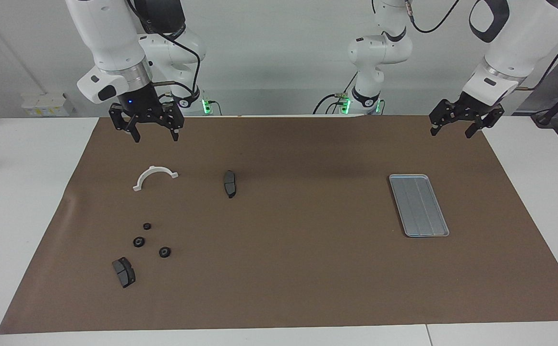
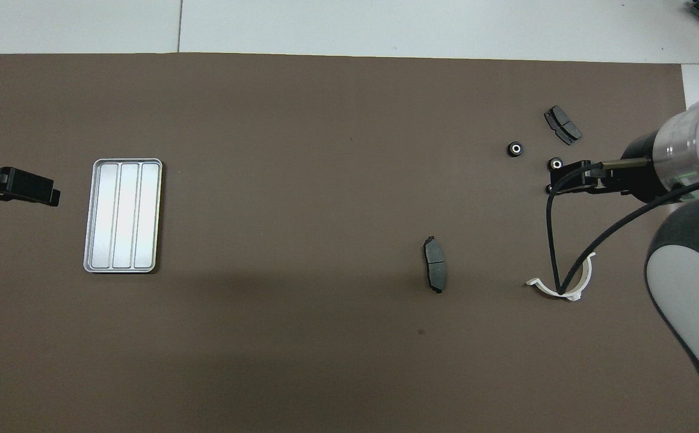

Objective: Place bearing gear from tray to pile

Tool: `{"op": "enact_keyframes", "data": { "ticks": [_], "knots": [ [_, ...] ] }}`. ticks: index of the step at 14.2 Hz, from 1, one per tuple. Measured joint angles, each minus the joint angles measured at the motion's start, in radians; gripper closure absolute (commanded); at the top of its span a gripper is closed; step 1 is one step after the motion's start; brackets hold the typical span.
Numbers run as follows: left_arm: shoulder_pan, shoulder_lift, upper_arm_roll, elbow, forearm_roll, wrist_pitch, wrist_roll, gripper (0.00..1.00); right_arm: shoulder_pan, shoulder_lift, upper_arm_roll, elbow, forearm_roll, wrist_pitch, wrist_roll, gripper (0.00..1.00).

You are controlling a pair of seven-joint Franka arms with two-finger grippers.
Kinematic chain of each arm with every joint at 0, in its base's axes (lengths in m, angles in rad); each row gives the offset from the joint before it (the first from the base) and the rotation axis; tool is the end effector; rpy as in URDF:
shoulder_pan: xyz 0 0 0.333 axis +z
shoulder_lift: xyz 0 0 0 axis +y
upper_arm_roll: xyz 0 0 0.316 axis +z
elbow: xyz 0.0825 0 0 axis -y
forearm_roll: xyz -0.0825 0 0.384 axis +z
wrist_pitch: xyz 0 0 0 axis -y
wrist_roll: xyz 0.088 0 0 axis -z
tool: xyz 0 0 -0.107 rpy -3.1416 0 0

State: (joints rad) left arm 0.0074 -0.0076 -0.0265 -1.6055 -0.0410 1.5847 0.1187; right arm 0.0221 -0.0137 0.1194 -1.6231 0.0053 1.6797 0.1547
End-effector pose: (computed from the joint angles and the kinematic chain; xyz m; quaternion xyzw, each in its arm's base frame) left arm 0.5526 -0.0149 0.6136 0.9974 -0.0684 -0.0056 0.0207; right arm 0.5546 0.0800 0.6171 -0.9994 0.0068 -0.0344 0.0070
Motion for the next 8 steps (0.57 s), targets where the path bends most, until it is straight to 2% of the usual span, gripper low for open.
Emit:
{"op": "enact_keyframes", "data": {
  "ticks": [4, 8],
  "knots": [
    [0.000, 0.000, 0.000, 0.000, 0.000, 0.000, 0.000, 0.00, -0.011, -0.002, -0.014, 0.000, 0.000, 0.000, 0.000, 0.00],
    [0.000, 0.000, 0.000, 0.000, 0.000, 0.000, 0.000, 0.00, -0.073, -0.002, -0.018, 0.000, 0.000, 0.000, -0.027, 0.00]
  ]
}}
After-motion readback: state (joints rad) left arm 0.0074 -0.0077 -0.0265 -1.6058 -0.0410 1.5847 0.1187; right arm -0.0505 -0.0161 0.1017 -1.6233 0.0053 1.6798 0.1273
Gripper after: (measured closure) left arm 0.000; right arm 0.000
